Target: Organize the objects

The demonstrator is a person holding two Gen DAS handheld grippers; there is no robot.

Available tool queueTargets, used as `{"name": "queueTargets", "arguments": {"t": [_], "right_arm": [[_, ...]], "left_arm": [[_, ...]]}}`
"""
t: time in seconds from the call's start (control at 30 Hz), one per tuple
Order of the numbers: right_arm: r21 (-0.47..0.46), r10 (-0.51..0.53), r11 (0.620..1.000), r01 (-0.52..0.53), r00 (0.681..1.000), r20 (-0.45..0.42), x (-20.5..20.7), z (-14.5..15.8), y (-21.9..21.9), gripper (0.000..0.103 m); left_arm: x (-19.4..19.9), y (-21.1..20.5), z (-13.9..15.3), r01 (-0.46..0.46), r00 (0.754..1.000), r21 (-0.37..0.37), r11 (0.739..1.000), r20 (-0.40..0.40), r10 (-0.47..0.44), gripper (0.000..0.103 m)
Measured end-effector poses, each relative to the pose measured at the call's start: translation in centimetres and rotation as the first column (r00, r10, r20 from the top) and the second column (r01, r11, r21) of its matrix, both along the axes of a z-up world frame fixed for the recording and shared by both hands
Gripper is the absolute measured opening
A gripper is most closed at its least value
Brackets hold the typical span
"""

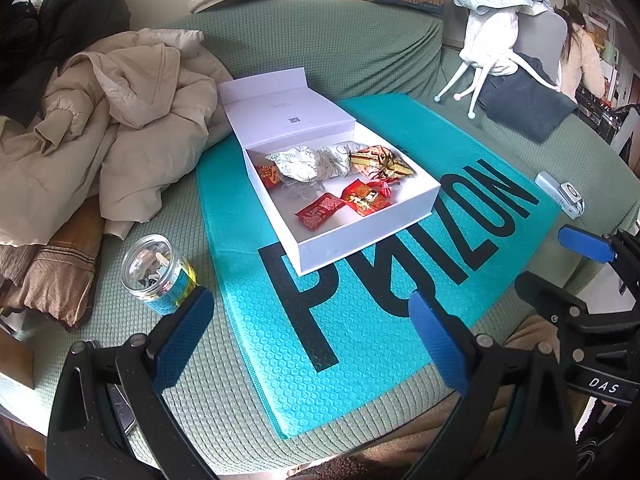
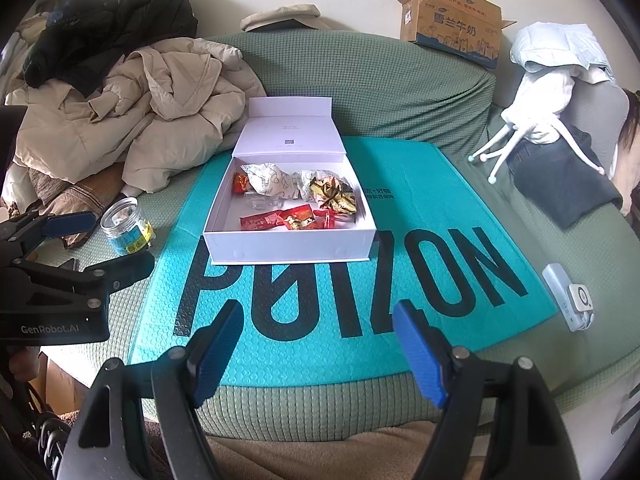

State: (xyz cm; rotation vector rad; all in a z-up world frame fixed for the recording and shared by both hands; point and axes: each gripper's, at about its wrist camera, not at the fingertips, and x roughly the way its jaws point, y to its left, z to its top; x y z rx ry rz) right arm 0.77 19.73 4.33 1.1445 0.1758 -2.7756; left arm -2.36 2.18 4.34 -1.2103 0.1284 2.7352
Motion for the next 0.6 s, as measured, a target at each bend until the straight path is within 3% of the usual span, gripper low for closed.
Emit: {"name": "queueTargets", "arguments": {"t": [0.6], "right_arm": [[-0.008, -0.009, 1.0, 0.009, 1.0, 0.017, 0.06, -0.57, 0.42, 0.078]], "left_arm": [[-0.19, 0.12, -0.42, 0.007, 1.0, -0.004, 1.0, 0.014, -0.007, 0.099]]}}
